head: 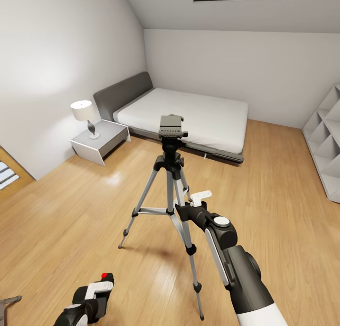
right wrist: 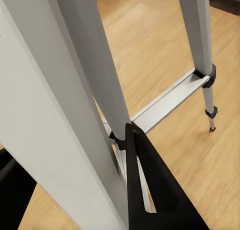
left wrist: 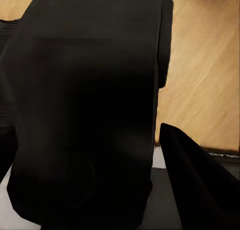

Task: Attach the digital camera to the camera tripod in the bedroom.

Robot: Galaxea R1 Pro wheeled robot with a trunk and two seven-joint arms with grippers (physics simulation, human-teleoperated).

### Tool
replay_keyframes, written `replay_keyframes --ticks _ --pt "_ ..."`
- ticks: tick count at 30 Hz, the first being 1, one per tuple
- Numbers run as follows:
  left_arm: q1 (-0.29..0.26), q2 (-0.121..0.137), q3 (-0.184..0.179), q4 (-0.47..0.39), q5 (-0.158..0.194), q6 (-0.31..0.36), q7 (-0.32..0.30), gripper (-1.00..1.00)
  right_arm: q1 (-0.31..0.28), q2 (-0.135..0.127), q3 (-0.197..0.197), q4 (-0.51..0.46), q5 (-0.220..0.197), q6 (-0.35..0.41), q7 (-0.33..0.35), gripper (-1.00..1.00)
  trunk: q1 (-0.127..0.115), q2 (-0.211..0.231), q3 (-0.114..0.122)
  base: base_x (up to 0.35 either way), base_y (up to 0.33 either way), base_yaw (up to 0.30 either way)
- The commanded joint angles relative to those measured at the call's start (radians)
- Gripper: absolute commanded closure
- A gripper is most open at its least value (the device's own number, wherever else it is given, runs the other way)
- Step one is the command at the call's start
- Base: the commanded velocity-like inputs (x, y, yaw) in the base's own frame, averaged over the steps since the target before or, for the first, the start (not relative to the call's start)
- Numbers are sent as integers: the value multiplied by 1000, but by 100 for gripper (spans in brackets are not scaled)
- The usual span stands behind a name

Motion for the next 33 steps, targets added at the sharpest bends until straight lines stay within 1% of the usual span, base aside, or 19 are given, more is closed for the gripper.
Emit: replay_keyframes --ticks 1,3,4,6,7,8,9,13,14,17,18,21,22,24,25,28,29,31,33 --pt "-4 4 32 -13 13 8 20 100 -1 0 0 -1 9 5 6 100 1 -2 -2 0 0 0" --pt "-8 6 70 -21 13 21 28 100 -1 0 -1 -1 9 5 6 100 1 -2 -2 0 0 0" --pt "-17 8 108 -31 10 42 33 100 -1 0 -2 -2 9 5 6 100 1 -2 -2 0 0 0" --pt "-32 9 140 -45 8 69 36 100 -1 0 -3 -2 9 5 7 100 1 -2 -2 0 0 0" --pt "-48 11 166 -61 6 100 38 100 -1 0 -3 -2 9 5 7 100 1 -2 -2 0 0 0" --pt "-56 13 176 -69 5 116 39 100 -1 0 -2 -2 9 5 7 100 1 -2 -2 0 0 0" --pt "-113 21 207 -129 1 198 44 100 -1 0 0 -2 9 5 6 100 1 -2 -2 0 0 0" --pt "-185 26 214 -174 0 272 47 100 -1 0 -2 -2 9 5 7 100 1 -2 -2 0 0 0" --pt "-219 26 216 -189 0 312 47 100 -1 0 -4 -2 9 5 7 100 1 -2 -2 0 0 0" --pt "-276 29 219 -208 0 378 47 100 -1 0 -6 -2 9 5 7 100 1 -2 -2 0 0 0" --pt "-319 31 221 -218 0 421 47 100 -1 0 -6 -2 9 5 7 100 1 -2 -2 0 0 0" --pt "-387 36 233 -231 1 480 45 100 -1 0 -5 -2 10 5 7 100 1 -2 -2 0 0 0" --pt "-434 37 248 -241 2 515 45 100 -1 0 -4 -2 10 5 7 100 1 -2 -2 0 0 0" --pt "-480 38 268 -254 5 544 44 100 -1 0 -4 -2 10 5 7 100 1 -2 -2 0 0 0" --pt "-526 39 290 -268 8 564 44 100 -1 0 -5 -2 10 5 7 100 1 -2 -2 0 0 0" --pt "-596 40 315 -287 10 583 44 100 -1 0 -6 -2 10 5 8 100 1 -2 -2 0 0 0" --pt "-643 41 325 -291 13 591 44 100 -1 0 -7 -2 10 5 8 100 1 -2 -2 0 0 0" --pt "-710 40 338 -289 16 598 44 100 -1 0 -8 -3 10 5 8 100 1 -2 -2 0 0 0" --pt "-757 39 353 -292 22 600 43 100 -1 0 -8 -9 11 6 9 100 1 -2 -2 0 0 0"
